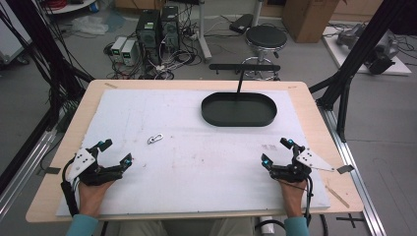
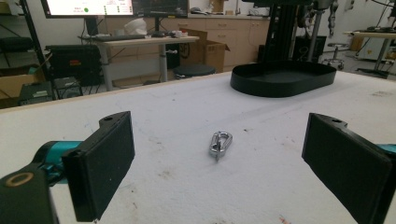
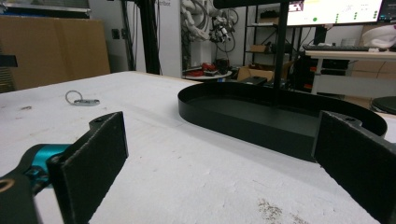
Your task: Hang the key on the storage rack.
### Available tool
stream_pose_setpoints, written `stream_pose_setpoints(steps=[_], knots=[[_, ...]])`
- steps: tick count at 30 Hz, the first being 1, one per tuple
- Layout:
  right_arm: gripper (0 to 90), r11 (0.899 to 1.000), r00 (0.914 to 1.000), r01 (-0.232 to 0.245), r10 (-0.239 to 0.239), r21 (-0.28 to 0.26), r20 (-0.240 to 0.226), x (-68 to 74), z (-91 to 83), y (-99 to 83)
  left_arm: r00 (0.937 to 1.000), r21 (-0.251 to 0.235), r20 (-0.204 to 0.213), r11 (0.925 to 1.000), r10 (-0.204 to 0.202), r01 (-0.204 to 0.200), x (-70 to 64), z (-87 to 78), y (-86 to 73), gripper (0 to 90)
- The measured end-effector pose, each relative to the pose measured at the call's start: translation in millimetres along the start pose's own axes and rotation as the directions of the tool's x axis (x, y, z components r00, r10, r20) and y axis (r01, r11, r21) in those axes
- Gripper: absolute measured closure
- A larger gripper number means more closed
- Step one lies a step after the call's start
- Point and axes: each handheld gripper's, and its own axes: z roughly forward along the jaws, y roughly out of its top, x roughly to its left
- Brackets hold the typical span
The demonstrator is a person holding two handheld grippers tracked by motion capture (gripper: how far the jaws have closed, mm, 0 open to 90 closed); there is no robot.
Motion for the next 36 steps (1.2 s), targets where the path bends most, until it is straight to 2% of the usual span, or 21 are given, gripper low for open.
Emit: stream_pose_setpoints(steps=[2,4,5,8,10,13,16,19,21,24,26,27,28,29,31,32,34,36], knots=[[2.9,1.0,1.0,0.003,-0.003,0.003,0.001,0.0,-0.1,0.1,0.9999,-0.001,-0.008,1.0,-0.009,0.009,0.7,0.3,0.2,9.7],[2.9,1.0,1.0,0.0,0.0,0.004,0.001,0.2,-0.1,0.1,0.9996,0.032,-0.025,0.9994,-0.012,0.013,1.8,0.1,1.7,9.7],[2.9,1.0,1.0,0.0,0.0,0.004,0.001,0.1,-0.1,0.1,0.9996,0.048,-0.029,0.9988,-0.005,0.006,2.7,0.2,3.0,9.7],[2.9,1.0,1.0,-0.001,0.001,0.003,0.0,-0.1,0.0,0.1,0.9997,0.054,-0.026,0.9985,0.005,-0.004,5.1,-0.5,9.7,9.7],[2.9,1.0,1.0,-0.001,0.001,0.004,0.001,-0.1,0.0,0.2,1.0,0.058,-0.004,0.9983,0.002,-0.001,7.4,0.1,17.1,9.7],[2.9,1.0,1.0,-0.001,0.001,0.004,0.001,-0.1,0.0,0.2,0.9996,0.087,0.019,0.996,0.02,-0.021,10.4,3.8,30.2,9.7],[2.9,1.0,1.0,-0.004,0.004,0.005,0.0,-0.2,-0.1,0.2,0.9984,0.131,0.043,0.9906,0.036,-0.042,12.7,10.8,44.8,9.7],[2.9,1.0,1.0,-0.005,0.005,0.004,0.001,-0.1,-0.1,0.2,0.9957,0.179,0.066,0.981,0.065,-0.076,14.2,19.4,58.9,9.8],[2.8,1.0,1.0,-0.004,0.004,0.005,0.001,-0.1,-0.2,0.2,0.9939,0.207,0.088,0.9747,0.067,-0.084,15.2,27.4,69.1,9.8],[2.9,1.0,1.0,-0.002,0.002,0.004,0.001,-0.1,-0.1,0.2,0.9903,0.249,0.113,0.9625,0.081,-0.107,16.1,38.9,80.3,10.3],[2.9,1.0,1.0,-0.001,0.001,0.004,0.001,-0.1,0.0,0.1,0.9882,0.276,0.116,0.9525,0.101,-0.129,16.4,46.5,85.9,10.5],[2.9,1.0,1.0,0.004,-0.004,0.004,0.002,0.0,0.0,0.1,0.9882,0.291,0.122,0.9484,0.094,-0.126,16.9,50.7,87.8,10.6],[2.9,1.0,1.0,0.005,-0.005,0.006,0.001,0.2,-0.1,0.1,0.9858,0.327,0.132,0.9341,0.104,-0.143,17.5,58.8,91.0,10.5],[2.9,1.0,1.0,0.004,-0.004,0.006,0.001,0.4,-0.2,0.1,0.9858,0.327,0.132,0.9341,0.104,-0.143,17.5,58.8,91.0,10.6],[2.9,1.0,1.0,-0.001,0.001,0.007,0.003,0.5,-0.3,0.1,0.9828,0.352,0.145,0.9222,0.115,-0.16,18.3,66.1,93.4,10.7],[2.9,1.0,1.0,0.003,-0.003,0.004,0.005,0.1,-0.2,0.1,0.9813,0.369,0.149,0.9139,0.122,-0.169,19.1,69.4,94.5,10.7],[2.9,1.0,1.0,0.003,-0.003,0.002,0.004,0.0,-0.1,0.0,0.9815,0.397,0.155,0.9026,0.113,-0.166,19.7,76.4,94.7,10.7],[2.9,1.0,1.0,0.003,-0.003,0.003,0.005,0.1,-0.1,0.1,0.9781,0.437,0.169,0.8802,0.121,-0.185,20.5,83.0,94.8,10.7]])
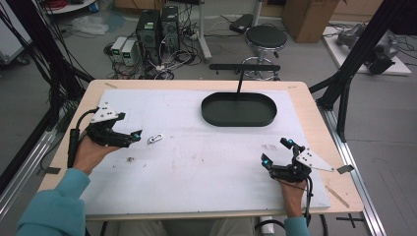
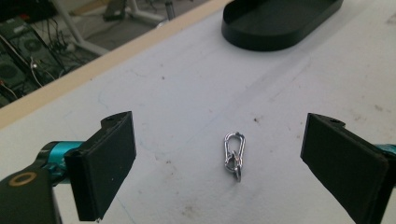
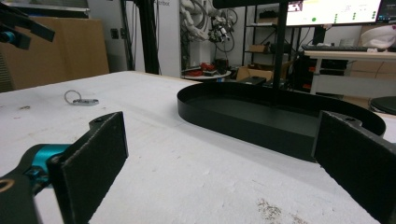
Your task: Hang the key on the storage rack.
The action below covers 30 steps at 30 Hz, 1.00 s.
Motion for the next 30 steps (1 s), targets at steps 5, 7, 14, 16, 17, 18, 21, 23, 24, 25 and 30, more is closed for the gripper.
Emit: stream_pose_setpoints(steps=[5,7,14,16,17,18,21,23,24,25,30], knots=[[2.9,1.0,1.0,-0.002,0.002,-0.002,-0.002,-0.1,0.0,-0.1,0.9995,0.094,0.031,0.9956,0.004,-0.007,1.9,19.1,2.6,11.9],[2.9,1.0,1.0,-0.002,0.002,-0.002,-0.001,0.0,0.0,0.0,0.9991,0.111,0.041,0.9938,0.001,-0.006,1.9,22.3,1.7,12.1],[2.9,1.0,1.0,-0.002,0.002,-0.002,-0.001,0.0,-0.1,-0.1,0.9984,0.201,0.056,0.9796,0.0,-0.011,0.1,40.8,-3.4,19.0],[2.9,1.0,1.0,-0.004,0.004,-0.002,-0.001,0.0,0.0,0.0,0.9987,0.216,0.051,0.9763,0.003,-0.014,0.3,44.2,-4.2,19.1],[2.9,1.0,1.0,-0.002,0.002,-0.003,-0.002,-0.3,-0.1,-0.1,0.9987,0.22,0.051,0.9754,-0.001,-0.011,0.4,45.9,-4.9,19.4],[2.9,1.0,1.0,-0.002,0.002,-0.003,-0.002,-0.3,-0.1,-0.1,0.9985,0.228,0.054,0.9737,-0.006,-0.006,0.4,47.4,-5.3,19.4],[2.8,1.0,1.0,-0.004,0.004,-0.002,-0.002,0.0,-0.1,0.0,0.998,0.247,0.063,0.969,-0.008,-0.007,0.0,51.9,-7.5,21.7],[2.8,1.0,1.0,-0.004,0.004,-0.002,-0.001,0.0,-0.1,-0.1,0.9969,0.266,0.079,0.9636,0.001,-0.022,-0.5,54.8,-9.0,26.2],[2.8,1.0,1.0,-0.004,0.004,-0.002,-0.001,0.0,-0.1,-0.1,0.9969,0.266,0.079,0.9636,0.001,-0.022,-0.5,54.8,-9.0,28.7],[2.9,1.0,1.0,-0.005,0.005,-0.002,-0.002,0.0,-0.2,0.0,0.9966,0.273,0.082,0.9617,-0.004,-0.019,-1.0,57.8,-9.9,28.9],[2.9,1.0,1.0,-0.004,0.004,-0.002,-0.001,0.0,-0.1,-0.1,0.9955,0.306,0.095,0.9519,-0.007,-0.023,-1.9,63.8,-12.7,33.0]])
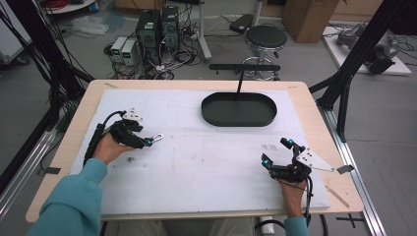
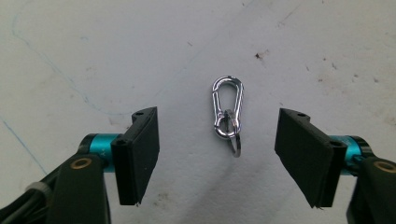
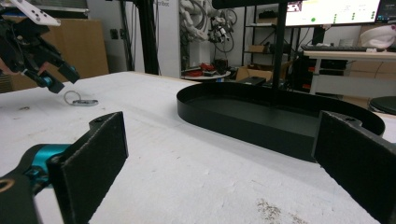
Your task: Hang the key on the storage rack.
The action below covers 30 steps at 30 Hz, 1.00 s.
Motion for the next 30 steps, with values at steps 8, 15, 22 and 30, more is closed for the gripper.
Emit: stream_pose_setpoints(steps=[8,15,22,30], knots=[[2.9,1.0,1.0,0.0,0.0,0.001,0.001,-0.3,-0.1,0.0,0.9999,0.056,0.006,0.9983,-0.015,0.014,0.3,8.8,-1.8,47.5],[2.9,1.0,1.0,-0.001,0.001,0.0,0.0,-0.4,-0.1,0.0,0.9996,0.072,-0.004,0.9971,-0.027,0.027,0.5,10.3,-2.4,58.8],[2.9,1.0,1.0,0.001,-0.001,0.0,0.0,-0.3,-0.1,0.0,0.9997,0.069,0.0,0.9973,-0.025,0.025,-1.4,10.8,-1.2,69.1],[2.9,1.0,1.0,-0.001,0.001,0.0,-0.001,-0.2,0.0,0.0,0.9997,0.072,0.001,0.9971,-0.025,0.024,-1.8,11.8,-1.2,77.7]])
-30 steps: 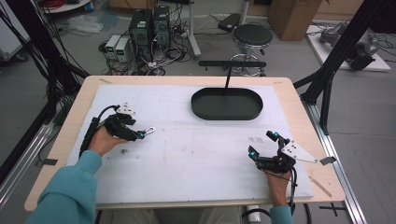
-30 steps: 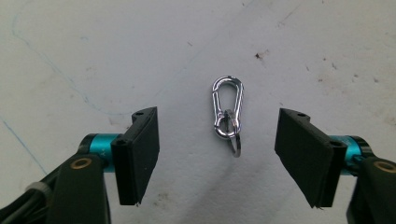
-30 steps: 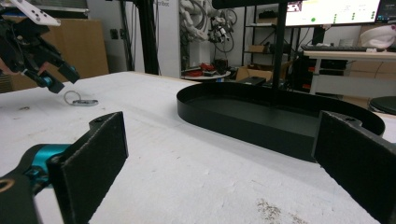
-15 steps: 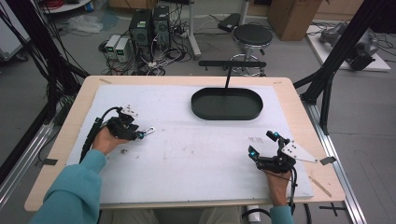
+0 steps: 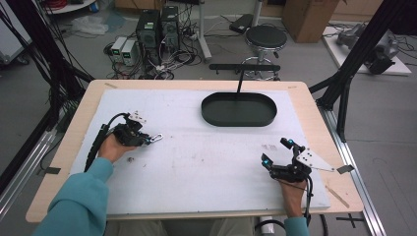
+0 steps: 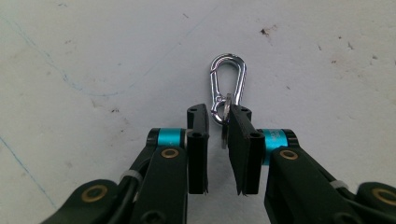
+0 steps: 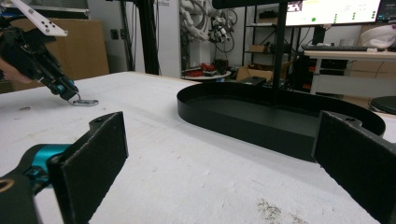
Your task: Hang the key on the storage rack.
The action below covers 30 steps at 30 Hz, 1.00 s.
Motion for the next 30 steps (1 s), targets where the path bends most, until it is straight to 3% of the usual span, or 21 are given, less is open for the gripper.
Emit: stream_pose_setpoints(steps=[19,30], knots=[[2.9,1.0,1.0,0.002,-0.002,0.001,-0.001,-0.2,-0.1,0.0,0.9998,0.011,0.016,0.9999,0.007,-0.008,-2.5,-0.1,0.5,88.1],[2.9,1.0,1.0,-0.009,0.009,0.003,-0.003,-0.1,-0.4,0.0,0.9988,-0.004,0.038,0.9995,-0.032,0.032,-9.5,-3.0,1.5,88.6]])
